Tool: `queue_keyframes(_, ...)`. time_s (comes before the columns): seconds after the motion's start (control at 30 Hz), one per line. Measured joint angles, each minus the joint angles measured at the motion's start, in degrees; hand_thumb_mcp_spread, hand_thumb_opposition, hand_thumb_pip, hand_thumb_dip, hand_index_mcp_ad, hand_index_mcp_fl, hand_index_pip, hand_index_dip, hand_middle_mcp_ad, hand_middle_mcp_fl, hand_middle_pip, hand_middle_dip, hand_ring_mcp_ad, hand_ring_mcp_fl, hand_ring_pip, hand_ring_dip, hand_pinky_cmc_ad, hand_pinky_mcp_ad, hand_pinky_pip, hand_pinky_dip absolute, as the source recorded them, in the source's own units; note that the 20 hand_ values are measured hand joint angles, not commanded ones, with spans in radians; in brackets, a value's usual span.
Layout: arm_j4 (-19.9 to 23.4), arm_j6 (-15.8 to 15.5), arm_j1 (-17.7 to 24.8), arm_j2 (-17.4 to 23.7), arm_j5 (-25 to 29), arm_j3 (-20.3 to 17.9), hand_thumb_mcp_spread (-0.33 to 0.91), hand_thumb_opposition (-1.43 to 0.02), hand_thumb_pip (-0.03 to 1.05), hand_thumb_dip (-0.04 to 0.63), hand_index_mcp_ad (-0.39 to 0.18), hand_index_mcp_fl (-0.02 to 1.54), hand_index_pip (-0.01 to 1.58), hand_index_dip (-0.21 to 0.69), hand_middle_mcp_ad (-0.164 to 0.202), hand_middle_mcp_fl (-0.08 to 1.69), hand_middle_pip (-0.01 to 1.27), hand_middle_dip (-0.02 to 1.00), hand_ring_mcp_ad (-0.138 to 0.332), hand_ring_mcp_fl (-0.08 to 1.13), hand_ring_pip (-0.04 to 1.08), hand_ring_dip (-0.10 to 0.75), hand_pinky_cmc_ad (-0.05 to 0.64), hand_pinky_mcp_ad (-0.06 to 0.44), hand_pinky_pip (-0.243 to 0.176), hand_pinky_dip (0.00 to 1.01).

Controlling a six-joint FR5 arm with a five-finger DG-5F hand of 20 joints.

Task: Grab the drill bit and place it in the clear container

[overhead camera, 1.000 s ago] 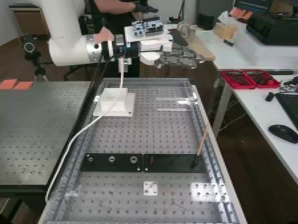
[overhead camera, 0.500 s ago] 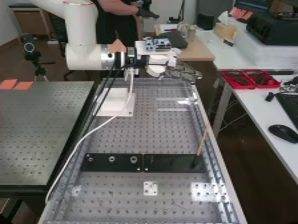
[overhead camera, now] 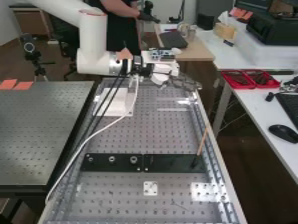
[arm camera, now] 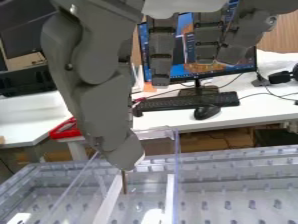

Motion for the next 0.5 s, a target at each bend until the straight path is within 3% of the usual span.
queue_keyframes(0.5, -0.8, -0.2, 0.3, -1.6, 1.6, 0.9, 0.61, -1.02, 0.53, 0.302, -0.199, 0.77, 1.17, 0.148, 0.066, 0.26, 0.13, 0.19, 0.253, 0.06, 0.09, -0.021, 0.278, 0.201, -0.089, 0.18)
